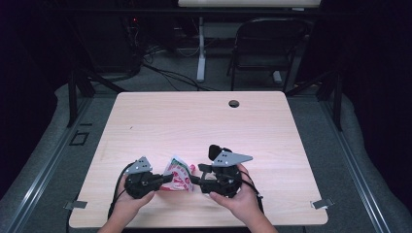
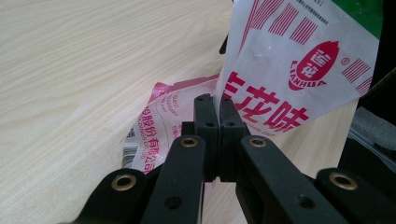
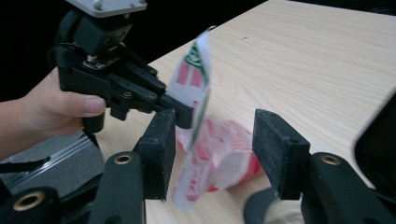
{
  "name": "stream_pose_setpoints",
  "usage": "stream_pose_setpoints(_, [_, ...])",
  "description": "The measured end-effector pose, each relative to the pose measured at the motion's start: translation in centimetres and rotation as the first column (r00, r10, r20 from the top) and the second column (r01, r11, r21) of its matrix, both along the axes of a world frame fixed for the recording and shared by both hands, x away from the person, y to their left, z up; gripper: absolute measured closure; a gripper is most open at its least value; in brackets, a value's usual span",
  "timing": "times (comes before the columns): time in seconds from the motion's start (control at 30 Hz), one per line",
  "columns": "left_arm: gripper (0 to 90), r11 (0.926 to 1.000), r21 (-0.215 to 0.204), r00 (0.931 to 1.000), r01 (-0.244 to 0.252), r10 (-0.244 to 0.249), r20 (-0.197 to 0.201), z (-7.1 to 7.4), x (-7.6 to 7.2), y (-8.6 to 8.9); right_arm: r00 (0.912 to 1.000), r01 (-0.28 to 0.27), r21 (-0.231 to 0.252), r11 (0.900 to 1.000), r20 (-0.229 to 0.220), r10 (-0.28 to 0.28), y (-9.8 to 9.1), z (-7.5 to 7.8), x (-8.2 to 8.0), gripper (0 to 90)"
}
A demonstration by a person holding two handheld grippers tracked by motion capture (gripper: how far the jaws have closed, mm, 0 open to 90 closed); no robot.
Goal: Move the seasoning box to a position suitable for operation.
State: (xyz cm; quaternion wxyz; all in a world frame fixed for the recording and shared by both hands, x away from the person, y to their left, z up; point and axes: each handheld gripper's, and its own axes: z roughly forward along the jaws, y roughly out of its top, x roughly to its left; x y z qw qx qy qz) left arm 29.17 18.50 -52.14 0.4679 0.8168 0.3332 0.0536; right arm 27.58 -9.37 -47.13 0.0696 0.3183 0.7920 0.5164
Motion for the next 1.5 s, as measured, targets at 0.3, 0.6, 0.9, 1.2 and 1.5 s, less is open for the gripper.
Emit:
stream_pose_setpoints(0.3, [90.0, 0.9994, -0.035, 0.9997, 0.002, -0.002, -0.024, -0.2, 0.1, 0.0, 0.9997, -0.009, -0.066, 0.9978, -0.024, 0.007, 2.1, -1.2, 0.5, 51.1])
stream_pose_setpoints(0.6, [90.0, 0.9981, -0.061, 0.9991, -0.006, 0.004, -0.042, -0.3, 0.2, 0.3, 0.9966, -0.002, -0.106, 0.9944, -0.082, -0.006, 2.9, -2.5, 1.4, 55.6])
stream_pose_setpoints(0.9, [90.0, 0.9981, -0.061, 0.9989, -0.006, 0.003, -0.047, -0.4, 0.2, 0.3, 0.9922, 0.005, -0.148, 0.9890, -0.123, -0.023, 3.3, -2.6, 1.9, 64.9])
stream_pose_setpoints(1.2, [90.0, 0.9989, -0.046, 0.9993, 0.005, -0.006, -0.036, -0.4, 0.1, 0.1, 0.9876, -0.034, -0.170, 0.9849, -0.157, 0.007, 3.8, -2.6, 2.2, 81.6])
stream_pose_setpoints(1.5, [86.1, 0.9988, -0.049, 0.9995, 0.004, -0.006, -0.030, -0.3, 0.1, 0.4, 0.9855, -0.088, -0.197, 0.9765, -0.160, 0.056, 3.9, -2.4, 2.5, 89.8])
